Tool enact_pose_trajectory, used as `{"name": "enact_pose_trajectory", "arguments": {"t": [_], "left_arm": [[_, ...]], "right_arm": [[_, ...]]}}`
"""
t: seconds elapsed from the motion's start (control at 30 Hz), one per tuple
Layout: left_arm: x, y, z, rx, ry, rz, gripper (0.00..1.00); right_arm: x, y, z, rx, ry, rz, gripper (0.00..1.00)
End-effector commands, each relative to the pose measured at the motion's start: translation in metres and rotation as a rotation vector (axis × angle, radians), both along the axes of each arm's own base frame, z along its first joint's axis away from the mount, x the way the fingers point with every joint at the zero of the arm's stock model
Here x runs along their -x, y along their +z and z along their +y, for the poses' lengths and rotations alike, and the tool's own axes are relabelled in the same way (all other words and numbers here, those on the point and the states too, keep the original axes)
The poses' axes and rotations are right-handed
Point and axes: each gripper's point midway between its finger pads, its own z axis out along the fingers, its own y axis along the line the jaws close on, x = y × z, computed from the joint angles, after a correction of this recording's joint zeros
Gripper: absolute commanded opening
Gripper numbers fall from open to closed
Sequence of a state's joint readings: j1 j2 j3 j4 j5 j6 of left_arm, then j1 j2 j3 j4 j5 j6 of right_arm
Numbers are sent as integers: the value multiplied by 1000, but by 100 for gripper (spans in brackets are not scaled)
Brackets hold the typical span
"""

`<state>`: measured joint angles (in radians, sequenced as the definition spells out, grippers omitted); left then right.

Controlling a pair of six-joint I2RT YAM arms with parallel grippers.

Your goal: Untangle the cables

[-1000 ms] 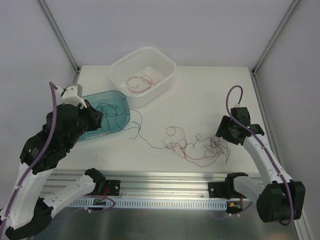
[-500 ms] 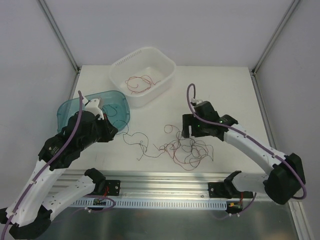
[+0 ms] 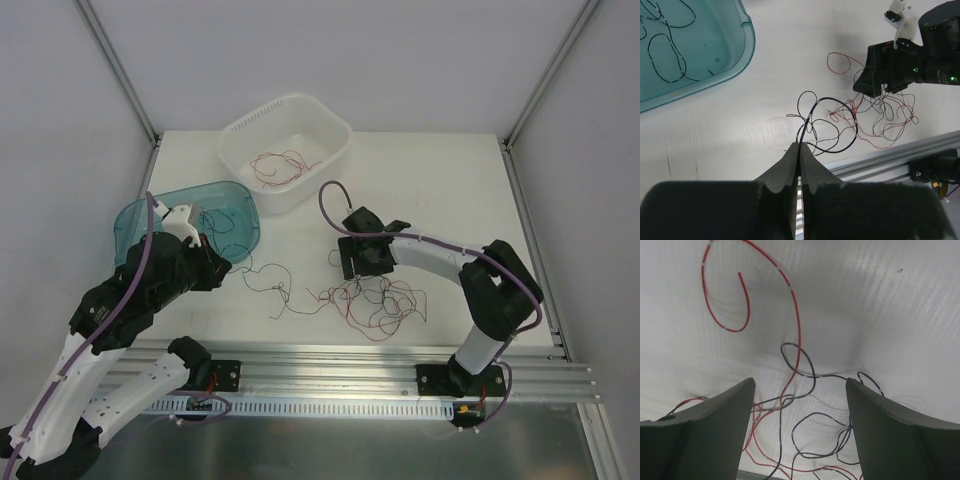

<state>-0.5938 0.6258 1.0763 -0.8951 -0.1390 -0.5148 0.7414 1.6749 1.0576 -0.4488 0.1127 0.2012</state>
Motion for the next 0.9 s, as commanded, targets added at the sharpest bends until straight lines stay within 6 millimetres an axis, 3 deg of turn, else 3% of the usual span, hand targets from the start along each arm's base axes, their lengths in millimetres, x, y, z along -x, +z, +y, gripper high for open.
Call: {"name": "enact_pose_trajectory", "arguments": {"t": [0.0,0.1,0.13,0.17,0.2,0.23,0.37,0.4,0.47,0.5,0.57,0.6,0.7,0.87], "left_arm": [[-5,8,9,-2,53,-47,0],[-6,10,22,-41,100,-57,0],[-7,10,27,-59,120,-59,0],[-7,10,33,-78,143,-57,0],[-6,12,46,-117,195,-63,0],[-6,12,54,-144,224,-57,0],[-1,20,87,-244,351,-68,0],[1,24,93,-258,372,-71,0],[5,24,109,-307,434,-62,0],[7,28,113,-314,451,-64,0],[13,29,126,-354,500,-56,0],[15,33,131,-360,523,-60,0],[21,41,146,-394,591,-60,0],[38,59,176,-440,707,-94,0]], "right_arm": [[-17,1,5,14,-58,-46,74],[-21,-8,-11,87,-89,-47,48],[-22,-8,-19,107,-101,-51,32],[-27,-2,-28,121,-123,-76,25],[-30,-3,-48,155,-154,-72,17],[-34,2,-61,172,-181,-86,3],[-50,30,-146,251,-386,-128,1],[-53,45,-180,241,-492,-142,1],[-53,61,-210,219,-580,-150,1],[-54,72,-240,201,-677,-168,1],[-54,87,-258,149,-746,-178,1],[-54,94,-277,136,-811,-188,0],[-54,108,-298,96,-882,-198,1],[-55,111,-307,70,-923,-198,1]]}}
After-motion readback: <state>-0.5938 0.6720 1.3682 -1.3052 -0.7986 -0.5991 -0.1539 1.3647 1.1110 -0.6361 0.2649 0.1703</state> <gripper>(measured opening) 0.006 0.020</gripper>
